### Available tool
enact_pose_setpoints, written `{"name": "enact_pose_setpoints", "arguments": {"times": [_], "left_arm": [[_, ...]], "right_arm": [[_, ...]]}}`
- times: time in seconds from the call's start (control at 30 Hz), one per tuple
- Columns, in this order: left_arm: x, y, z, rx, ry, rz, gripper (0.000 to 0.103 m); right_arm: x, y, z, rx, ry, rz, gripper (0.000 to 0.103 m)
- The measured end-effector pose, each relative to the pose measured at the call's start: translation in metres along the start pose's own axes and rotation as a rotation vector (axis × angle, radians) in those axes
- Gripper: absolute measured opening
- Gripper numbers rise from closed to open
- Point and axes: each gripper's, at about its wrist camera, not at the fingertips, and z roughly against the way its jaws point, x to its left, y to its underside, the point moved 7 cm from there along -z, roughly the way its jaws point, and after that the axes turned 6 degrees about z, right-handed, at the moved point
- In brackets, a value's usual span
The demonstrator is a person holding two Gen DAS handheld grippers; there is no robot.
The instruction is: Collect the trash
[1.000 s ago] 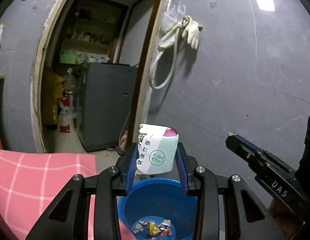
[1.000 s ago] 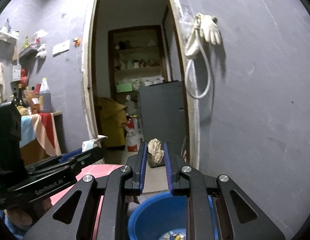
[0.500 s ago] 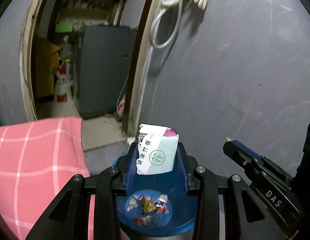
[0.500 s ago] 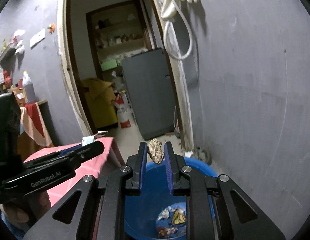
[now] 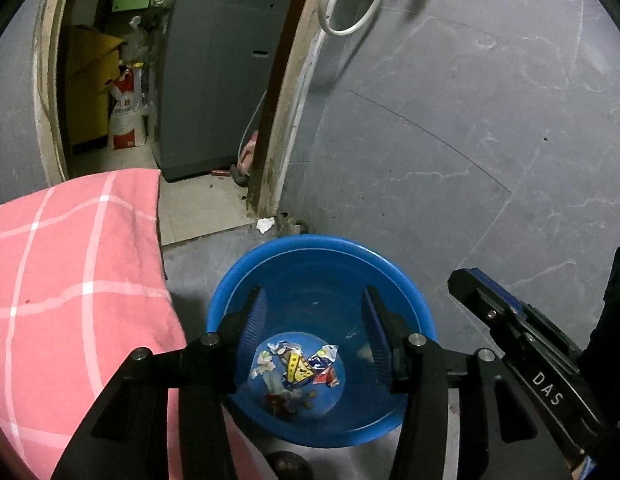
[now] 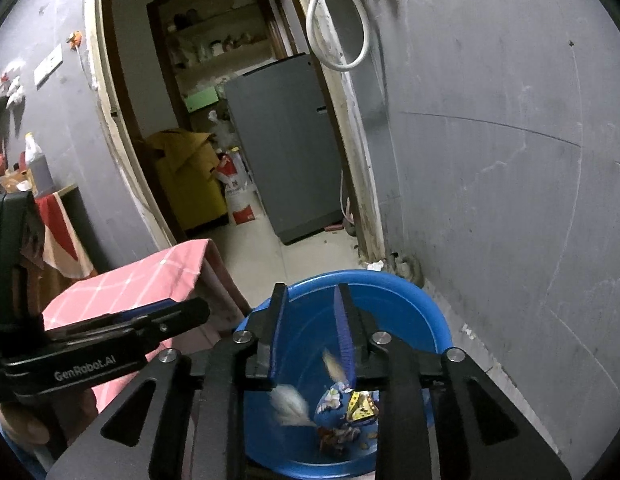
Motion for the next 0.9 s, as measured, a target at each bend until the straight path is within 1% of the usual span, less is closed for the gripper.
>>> {"name": "enact_pose_setpoints", "arguments": {"times": [0.13, 0.2, 0.27, 0.37, 0.43, 0.5, 0.57, 0.63, 0.67, 0.77, 0.83, 0.9], "left_arm": [[0.0, 0.0, 0.011, -0.015, -0.007, 0.007, 0.046], [-0.002, -0.001, 0.021, -0.034, -0.011, 0.007, 0.05], [-0.002, 0.0, 0.032, -0.051, -0.013, 0.006, 0.052], [-0.001, 0.0, 0.048, -0.079, -0.022, 0.007, 0.056], [0.0, 0.003, 0.062, -0.103, -0.028, 0.009, 0.06], [0.001, 0.006, 0.077, -0.132, -0.034, 0.009, 0.068], [0.002, 0.011, 0.094, -0.167, -0.041, 0.007, 0.074], [0.002, 0.017, 0.11, -0.195, -0.041, 0.002, 0.077], [0.001, 0.021, 0.118, -0.209, -0.043, -0.001, 0.079], [-0.001, 0.033, 0.138, -0.248, -0.048, -0.022, 0.081], [-0.004, 0.042, 0.148, -0.264, -0.056, -0.044, 0.081], [-0.005, 0.052, 0.158, -0.278, -0.065, -0.062, 0.081]], "right_arm": [[0.0, -0.001, 0.007, -0.008, 0.003, -0.004, 0.03], [0.002, -0.003, 0.012, -0.011, 0.002, -0.001, 0.03], [0.006, -0.004, 0.017, -0.015, 0.0, 0.003, 0.032], [0.011, -0.006, 0.028, -0.027, -0.002, 0.007, 0.035], [0.015, -0.006, 0.038, -0.042, -0.003, 0.004, 0.051], [0.018, -0.006, 0.049, -0.061, -0.006, 0.002, 0.052], [0.023, -0.003, 0.063, -0.072, -0.006, 0.007, 0.056], [0.028, 0.001, 0.076, -0.087, -0.008, 0.01, 0.071], [0.031, 0.003, 0.083, -0.096, -0.009, 0.013, 0.074], [0.039, 0.009, 0.1, -0.117, -0.008, 0.032, 0.079], [0.043, 0.013, 0.112, -0.138, -0.005, 0.043, 0.087], [0.047, 0.017, 0.125, -0.158, -0.001, 0.054, 0.091]]}}
